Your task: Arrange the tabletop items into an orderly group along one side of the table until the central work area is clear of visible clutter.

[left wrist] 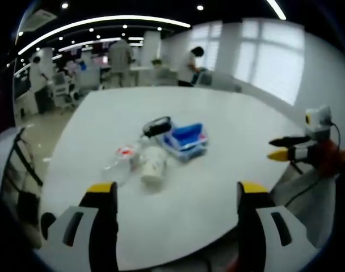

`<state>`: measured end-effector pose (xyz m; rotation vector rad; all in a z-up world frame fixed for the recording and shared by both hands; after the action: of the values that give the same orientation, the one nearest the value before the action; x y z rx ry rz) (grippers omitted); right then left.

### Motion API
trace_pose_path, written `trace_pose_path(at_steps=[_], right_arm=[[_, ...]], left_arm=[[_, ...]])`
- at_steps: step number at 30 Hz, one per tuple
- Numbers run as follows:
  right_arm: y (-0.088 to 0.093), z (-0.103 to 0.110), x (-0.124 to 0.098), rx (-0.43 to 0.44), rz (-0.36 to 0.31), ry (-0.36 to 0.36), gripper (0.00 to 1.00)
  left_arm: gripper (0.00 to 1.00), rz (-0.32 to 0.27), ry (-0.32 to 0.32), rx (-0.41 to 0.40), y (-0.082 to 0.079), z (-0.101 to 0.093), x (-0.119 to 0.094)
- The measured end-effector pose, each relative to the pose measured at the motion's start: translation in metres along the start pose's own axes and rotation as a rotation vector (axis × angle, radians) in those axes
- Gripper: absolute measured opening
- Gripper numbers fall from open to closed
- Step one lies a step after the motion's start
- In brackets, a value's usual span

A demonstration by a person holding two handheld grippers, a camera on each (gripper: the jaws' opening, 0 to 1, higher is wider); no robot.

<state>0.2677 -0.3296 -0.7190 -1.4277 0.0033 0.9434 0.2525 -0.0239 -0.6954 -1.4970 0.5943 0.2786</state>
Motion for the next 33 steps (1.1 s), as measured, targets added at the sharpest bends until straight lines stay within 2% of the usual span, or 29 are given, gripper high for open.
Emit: trace_pose_path(at_steps=[33], right_arm=[[0.0002,0.0023,0.0009,-0.011,0.008,-0.008,0.63]], left_arm=[[0.82,-0.006,-0.013,-0.014,-0.0008,0.0033,-0.0008]])
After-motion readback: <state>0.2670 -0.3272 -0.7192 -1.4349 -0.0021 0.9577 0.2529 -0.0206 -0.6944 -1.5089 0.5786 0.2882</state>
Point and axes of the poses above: the point that each gripper's makers call its tool centre point, and the gripper's own axes: x roughly forward along the fingers, z roughly to its left, y roughly out of its underside, the point moved 5 cm from there along -x, roughly backward along the fingers, and after that the axes turned 11 degrees about -y, right-handed, at the moved point
